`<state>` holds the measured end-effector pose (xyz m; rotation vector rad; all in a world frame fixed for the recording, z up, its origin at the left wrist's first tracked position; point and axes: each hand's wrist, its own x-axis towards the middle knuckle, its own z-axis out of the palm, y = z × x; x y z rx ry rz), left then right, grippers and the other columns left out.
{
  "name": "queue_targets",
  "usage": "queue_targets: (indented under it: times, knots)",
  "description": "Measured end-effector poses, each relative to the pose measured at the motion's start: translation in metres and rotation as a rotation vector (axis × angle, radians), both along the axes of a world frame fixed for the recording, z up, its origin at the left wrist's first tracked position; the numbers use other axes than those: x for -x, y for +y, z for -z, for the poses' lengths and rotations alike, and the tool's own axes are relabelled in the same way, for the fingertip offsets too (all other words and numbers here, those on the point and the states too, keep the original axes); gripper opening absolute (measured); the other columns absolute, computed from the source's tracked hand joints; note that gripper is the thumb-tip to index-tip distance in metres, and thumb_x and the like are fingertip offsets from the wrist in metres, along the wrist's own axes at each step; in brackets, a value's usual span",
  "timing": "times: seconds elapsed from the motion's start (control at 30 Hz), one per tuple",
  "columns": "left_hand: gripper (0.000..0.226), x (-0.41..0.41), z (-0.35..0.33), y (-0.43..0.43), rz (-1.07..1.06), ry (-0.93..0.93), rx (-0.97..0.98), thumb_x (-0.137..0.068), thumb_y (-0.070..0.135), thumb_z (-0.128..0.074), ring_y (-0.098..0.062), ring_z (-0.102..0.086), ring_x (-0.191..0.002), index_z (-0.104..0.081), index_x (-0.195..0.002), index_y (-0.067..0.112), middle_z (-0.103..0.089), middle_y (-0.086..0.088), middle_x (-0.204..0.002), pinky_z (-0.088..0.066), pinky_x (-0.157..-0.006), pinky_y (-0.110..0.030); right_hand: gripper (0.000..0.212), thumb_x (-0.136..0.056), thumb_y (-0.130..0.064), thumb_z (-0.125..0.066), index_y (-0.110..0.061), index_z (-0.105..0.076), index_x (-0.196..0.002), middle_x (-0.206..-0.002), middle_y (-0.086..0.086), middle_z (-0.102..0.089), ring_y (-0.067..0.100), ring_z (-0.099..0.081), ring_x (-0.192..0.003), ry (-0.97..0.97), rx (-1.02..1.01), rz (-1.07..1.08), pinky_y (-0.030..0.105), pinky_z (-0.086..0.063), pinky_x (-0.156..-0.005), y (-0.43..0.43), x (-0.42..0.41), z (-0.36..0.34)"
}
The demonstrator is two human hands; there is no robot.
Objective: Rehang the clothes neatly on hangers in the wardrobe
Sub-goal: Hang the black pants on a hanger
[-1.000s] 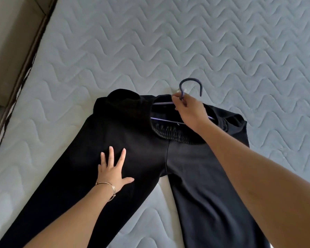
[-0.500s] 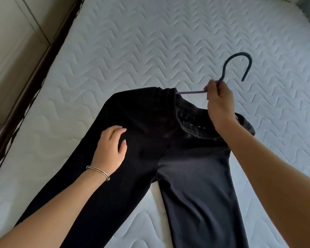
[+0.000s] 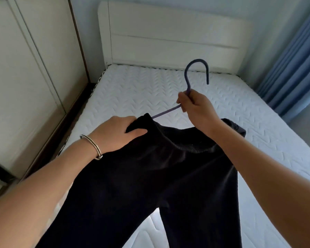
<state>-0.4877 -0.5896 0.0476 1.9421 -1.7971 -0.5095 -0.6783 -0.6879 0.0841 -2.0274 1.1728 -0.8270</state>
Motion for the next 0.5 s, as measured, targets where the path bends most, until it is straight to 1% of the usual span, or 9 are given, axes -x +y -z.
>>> queue_targets:
  times: [0.03, 0.07, 0.1, 0.13, 0.2, 0.27, 0.33, 0.43, 0.5]
  knots:
    - [0.051, 0.005, -0.017, 0.009, -0.038, 0.041, 0.057, -0.085, 0.053, -0.048, -0.024, -0.064, -0.076, -0.063, -0.1, 0.007, -0.069, -0.013, -0.086, -0.049, -0.069, -0.031, 0.027, -0.097, -0.03, -0.04, -0.014, -0.059, -0.088, -0.077, -0.004, -0.059, 0.014, -0.056, -0.074, 0.053, 0.04, -0.017, 0.007, -0.043, -0.065, 0.006, 0.002, -0.02]
    - [0.047, 0.011, -0.036, 0.02, -0.078, 0.066, 0.107, -0.088, 0.047, -0.048, -0.026, -0.064, -0.074, -0.063, -0.099, 0.004, -0.069, -0.015, -0.086, -0.047, -0.064, -0.029, 0.03, -0.096, -0.031, -0.041, -0.01, -0.062, -0.094, -0.089, 0.003, -0.062, 0.022, -0.057, -0.089, 0.13, 0.113, -0.019, 0.018, -0.045, -0.082, 0.011, 0.004, -0.039]
    - [0.045, 0.018, -0.054, 0.032, -0.105, 0.065, 0.147, -0.089, 0.044, -0.048, -0.025, -0.063, -0.07, -0.064, -0.098, 0.003, -0.069, -0.017, -0.085, -0.044, -0.059, -0.026, 0.033, -0.095, -0.033, -0.042, -0.007, -0.064, -0.097, -0.099, 0.008, -0.06, 0.027, -0.055, -0.099, 0.204, 0.199, -0.003, 0.031, -0.044, -0.091, 0.015, 0.006, -0.057]
    - [0.043, 0.026, -0.071, 0.044, -0.123, 0.052, 0.181, -0.09, 0.042, -0.048, -0.022, -0.06, -0.066, -0.064, -0.098, 0.003, -0.069, -0.018, -0.085, -0.042, -0.057, -0.024, 0.035, -0.095, -0.033, -0.043, -0.006, -0.065, -0.099, -0.103, 0.011, -0.056, 0.029, -0.052, -0.102, 0.251, 0.27, 0.019, 0.036, -0.042, -0.093, 0.023, 0.008, -0.076]
    - [0.039, 0.044, -0.104, 0.072, -0.146, 0.061, 0.226, -0.091, 0.039, -0.048, -0.022, -0.061, -0.071, -0.064, -0.101, 0.004, -0.069, -0.017, -0.089, -0.047, -0.065, -0.029, 0.034, -0.096, -0.029, -0.039, -0.004, -0.062, -0.101, -0.098, 0.011, -0.052, 0.025, -0.048, -0.092, 0.303, 0.295, 0.037, 0.03, -0.041, -0.081, 0.043, 0.013, -0.112]
    - [0.033, 0.068, -0.136, 0.104, -0.152, 0.121, 0.197, -0.092, 0.035, -0.046, -0.023, -0.064, -0.09, -0.062, -0.108, 0.01, -0.069, -0.011, -0.1, -0.051, -0.084, -0.038, 0.031, -0.097, -0.023, -0.036, -0.004, -0.055, -0.082, -0.08, 0.009, -0.052, 0.024, -0.049, -0.077, 0.344, 0.234, 0.005, 0.028, -0.04, -0.063, 0.067, 0.021, -0.144]
    - [0.031, 0.096, -0.162, 0.142, -0.108, 0.189, 0.121, -0.094, 0.032, -0.044, -0.019, -0.062, -0.102, -0.059, -0.117, 0.016, -0.067, -0.003, -0.109, -0.048, -0.095, -0.036, 0.029, -0.095, -0.017, -0.04, -0.006, -0.049, -0.07, -0.067, 0.007, -0.052, 0.022, -0.053, -0.061, 0.296, 0.145, -0.052, 0.027, -0.045, -0.055, 0.09, 0.036, -0.173]
    - [0.034, 0.147, -0.191, 0.195, -0.046, 0.244, 0.074, -0.096, 0.032, -0.038, -0.02, -0.062, -0.104, -0.057, -0.12, 0.017, -0.066, -0.003, -0.112, -0.049, -0.097, -0.034, 0.013, -0.092, -0.01, -0.046, -0.001, -0.054, -0.092, -0.083, 0.013, -0.058, 0.021, -0.058, -0.065, 0.104, 0.027, -0.129, 0.026, -0.052, -0.061, 0.124, 0.062, -0.201]
    - [0.039, 0.182, -0.201, 0.223, 0.012, 0.227, 0.051, -0.097, 0.031, -0.036, -0.023, -0.062, -0.103, -0.054, -0.119, 0.005, -0.064, -0.011, -0.11, -0.053, -0.092, -0.032, 0.021, -0.091, -0.008, -0.046, 0.002, -0.057, -0.106, -0.091, 0.015, -0.058, 0.023, -0.059, -0.073, 0.038, 0.011, -0.196, 0.026, -0.054, -0.063, 0.15, 0.076, -0.215]
